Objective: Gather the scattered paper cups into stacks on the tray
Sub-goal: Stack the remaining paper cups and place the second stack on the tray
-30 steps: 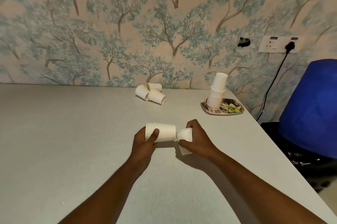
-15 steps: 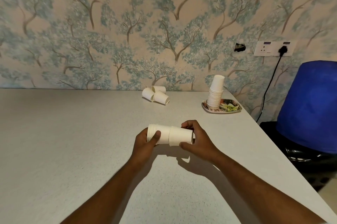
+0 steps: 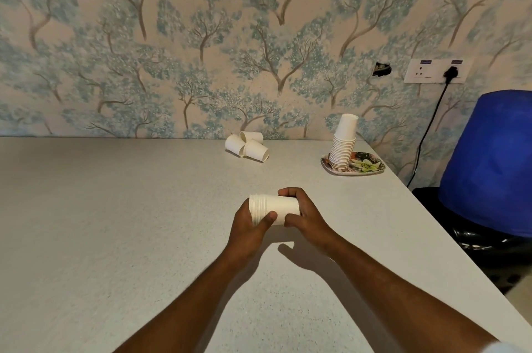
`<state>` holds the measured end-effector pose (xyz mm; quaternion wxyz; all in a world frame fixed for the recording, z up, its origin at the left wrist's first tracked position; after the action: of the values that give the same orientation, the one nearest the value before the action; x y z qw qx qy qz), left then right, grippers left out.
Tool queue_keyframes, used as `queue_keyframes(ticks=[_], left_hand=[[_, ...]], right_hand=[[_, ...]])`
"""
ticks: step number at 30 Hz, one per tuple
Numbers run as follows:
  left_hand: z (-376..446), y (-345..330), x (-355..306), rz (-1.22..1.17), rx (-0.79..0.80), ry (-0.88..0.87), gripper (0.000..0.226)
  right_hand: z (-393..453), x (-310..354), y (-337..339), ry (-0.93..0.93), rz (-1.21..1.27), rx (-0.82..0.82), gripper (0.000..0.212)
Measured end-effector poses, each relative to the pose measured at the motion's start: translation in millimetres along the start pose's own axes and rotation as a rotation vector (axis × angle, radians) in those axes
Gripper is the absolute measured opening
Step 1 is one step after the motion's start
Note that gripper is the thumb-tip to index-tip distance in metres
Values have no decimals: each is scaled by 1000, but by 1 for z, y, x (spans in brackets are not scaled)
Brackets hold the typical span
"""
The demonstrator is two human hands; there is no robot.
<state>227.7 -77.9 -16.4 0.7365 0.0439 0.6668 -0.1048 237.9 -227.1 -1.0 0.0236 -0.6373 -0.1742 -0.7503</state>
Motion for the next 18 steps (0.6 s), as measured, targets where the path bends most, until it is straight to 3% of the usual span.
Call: queue_keyframes(ticks=[3,5,8,12,15,18], left_hand=[[11,11,-1,109,-13,-16,46],[22,20,2,200,-26,-18,47],[39,37,17,108,-52,-1,52],[70,74,37,11,-108,15,59],[92,101,47,-46,-148,22,59],[109,112,56,-83,-148,44,59]], right_hand=[[17,-12,1,-46,30,8,62],[33,-26,7,-101,95,-43,42],[56,-53,19,-189,204,-157,17],[83,-87,26,-305,537,-375,20],[108,-92,40,-306,483,-485,24],[147,-95,56,-338,172,-549,32]])
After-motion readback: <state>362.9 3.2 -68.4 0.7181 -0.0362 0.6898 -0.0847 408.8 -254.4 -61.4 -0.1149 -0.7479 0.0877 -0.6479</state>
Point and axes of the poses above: each hand's wrist, its own z-axis towards the middle knuckle, its own y-axis out of the back of the hand, x = y × z, the point moved 9 cm from there along z, towards the middle knuckle, and after that the axes turned 9 degrees about x, right-handed, at the moved point
